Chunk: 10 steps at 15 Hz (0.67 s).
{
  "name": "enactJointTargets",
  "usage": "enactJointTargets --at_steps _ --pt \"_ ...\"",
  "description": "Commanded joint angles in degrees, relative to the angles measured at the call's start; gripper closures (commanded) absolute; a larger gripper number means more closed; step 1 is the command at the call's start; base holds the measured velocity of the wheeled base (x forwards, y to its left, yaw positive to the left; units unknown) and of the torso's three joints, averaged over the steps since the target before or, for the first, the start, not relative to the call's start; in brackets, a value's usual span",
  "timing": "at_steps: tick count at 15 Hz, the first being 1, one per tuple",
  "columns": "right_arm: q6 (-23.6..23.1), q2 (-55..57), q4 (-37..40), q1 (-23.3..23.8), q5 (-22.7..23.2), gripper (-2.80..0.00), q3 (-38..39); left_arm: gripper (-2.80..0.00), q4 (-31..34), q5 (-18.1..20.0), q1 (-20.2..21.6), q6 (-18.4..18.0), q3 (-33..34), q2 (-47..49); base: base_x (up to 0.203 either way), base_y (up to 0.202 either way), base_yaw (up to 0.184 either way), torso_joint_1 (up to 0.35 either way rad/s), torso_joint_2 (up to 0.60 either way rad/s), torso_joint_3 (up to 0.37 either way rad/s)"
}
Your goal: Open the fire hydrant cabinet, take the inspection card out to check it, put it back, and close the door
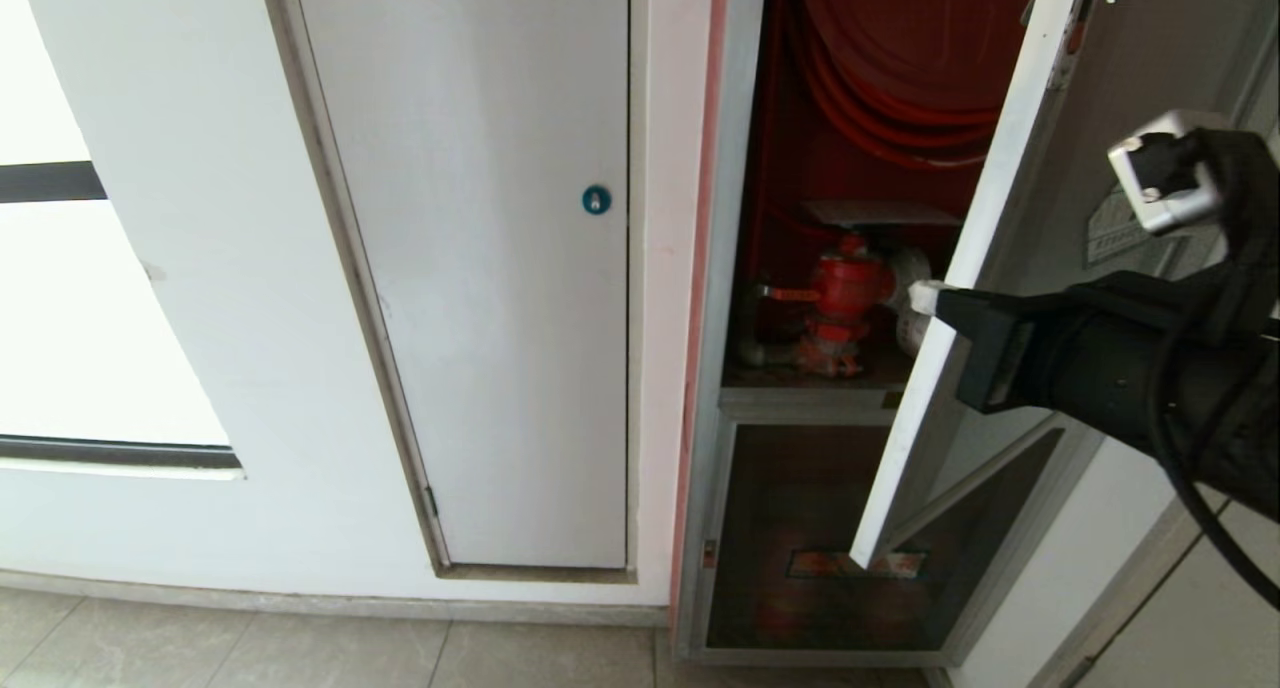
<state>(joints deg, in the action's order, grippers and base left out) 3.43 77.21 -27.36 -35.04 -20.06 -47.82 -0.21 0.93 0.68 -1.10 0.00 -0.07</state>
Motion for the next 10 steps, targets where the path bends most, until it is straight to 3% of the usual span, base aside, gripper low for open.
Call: enactJointTargets --at_steps 1,4,7,10 --pt "-0.13 7.28 -4.51 -1.42 -4.15 0.00 -0.01 0.00 -0.06 0.00 0.02 0.05 0.18 -0.01 0.000 0.000 0.000 0.000 0.00 0.000" --pt "-1.85 14.39 -16.78 -7.16 -15.54 0.00 0.52 0.00 -0.06 0.01 0.02 0.02 0.18 -0.01 0.000 0.000 0.000 0.000 0.00 0.000" --pt "-7.73 22.99 -36.98 -8.93 -25.59 0.00 1.10 0.00 -0.06 0.04 0.02 0.03 0.18 -0.01 0.000 0.000 0.000 0.000 0.00 0.000" --pt "-16.90 31.37 -55.73 -9.11 -29.05 0.00 0.88 0.00 -0.06 0.04 0.02 0.05 0.18 -0.01 0.000 0.000 0.000 0.000 0.00 0.000"
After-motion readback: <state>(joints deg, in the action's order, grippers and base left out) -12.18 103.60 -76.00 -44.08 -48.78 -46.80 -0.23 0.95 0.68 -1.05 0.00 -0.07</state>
